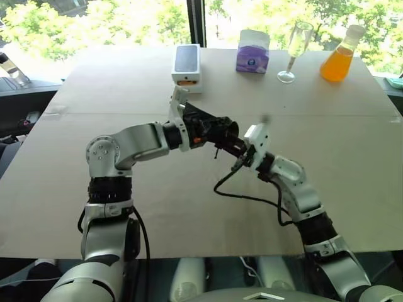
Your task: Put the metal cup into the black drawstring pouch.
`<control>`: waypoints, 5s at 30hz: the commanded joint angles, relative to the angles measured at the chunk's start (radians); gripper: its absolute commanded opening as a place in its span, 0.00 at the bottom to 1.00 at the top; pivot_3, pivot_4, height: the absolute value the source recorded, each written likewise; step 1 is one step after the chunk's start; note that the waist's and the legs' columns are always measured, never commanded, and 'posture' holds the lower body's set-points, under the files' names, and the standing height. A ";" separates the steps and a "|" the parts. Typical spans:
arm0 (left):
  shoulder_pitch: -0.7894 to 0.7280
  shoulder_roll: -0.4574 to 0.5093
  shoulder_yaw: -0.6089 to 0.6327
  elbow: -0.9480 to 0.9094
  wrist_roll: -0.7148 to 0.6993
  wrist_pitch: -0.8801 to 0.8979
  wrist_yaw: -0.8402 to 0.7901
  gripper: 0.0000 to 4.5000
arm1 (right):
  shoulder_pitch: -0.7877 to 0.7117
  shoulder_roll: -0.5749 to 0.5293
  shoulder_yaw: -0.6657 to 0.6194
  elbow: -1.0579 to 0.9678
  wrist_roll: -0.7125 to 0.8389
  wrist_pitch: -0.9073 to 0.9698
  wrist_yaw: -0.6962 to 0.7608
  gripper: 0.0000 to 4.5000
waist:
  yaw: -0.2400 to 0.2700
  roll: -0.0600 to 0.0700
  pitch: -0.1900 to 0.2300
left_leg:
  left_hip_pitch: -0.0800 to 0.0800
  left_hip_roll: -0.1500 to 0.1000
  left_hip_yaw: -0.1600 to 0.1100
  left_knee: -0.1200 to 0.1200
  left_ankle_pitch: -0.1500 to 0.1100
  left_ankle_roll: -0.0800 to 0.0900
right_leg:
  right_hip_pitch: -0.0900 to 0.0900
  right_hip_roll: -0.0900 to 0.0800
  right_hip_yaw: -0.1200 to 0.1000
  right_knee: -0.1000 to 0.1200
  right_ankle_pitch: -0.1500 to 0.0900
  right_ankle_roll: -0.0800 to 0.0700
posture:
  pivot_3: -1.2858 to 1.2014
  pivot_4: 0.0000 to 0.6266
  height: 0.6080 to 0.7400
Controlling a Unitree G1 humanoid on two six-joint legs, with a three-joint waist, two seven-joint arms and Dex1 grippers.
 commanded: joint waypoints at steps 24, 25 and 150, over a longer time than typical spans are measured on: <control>0.062 -0.015 -0.121 -0.191 0.092 -0.065 -0.210 0.00 | -0.249 0.006 0.155 0.421 -0.291 -0.512 0.080 0.02 | -0.003 0.000 0.000 | 0.002 0.001 -0.001 0.000 0.001 -0.002 | 0.002 0.000 0.000 0.000 0.000 0.000 | 0.52 0.24 0.98; 0.074 -0.016 -0.118 -0.201 0.088 -0.074 -0.207 0.00 | -0.248 0.015 0.147 0.435 -0.287 -0.500 0.069 0.02 | -0.003 0.000 0.000 | 0.002 0.001 -0.001 0.000 0.001 -0.002 | 0.002 0.000 0.000 0.000 0.000 0.000 | 0.52 0.24 0.98; 0.215 0.498 -0.129 -0.414 1.215 -0.253 -1.458 0.75 | 0.148 -0.176 -0.026 -0.451 0.172 0.898 -0.124 0.00 | 0.003 0.001 0.001 | -0.001 0.001 -0.002 -0.002 0.001 -0.002 | -0.001 0.002 -0.002 -0.003 0.000 0.000 | 0.52 0.24 0.98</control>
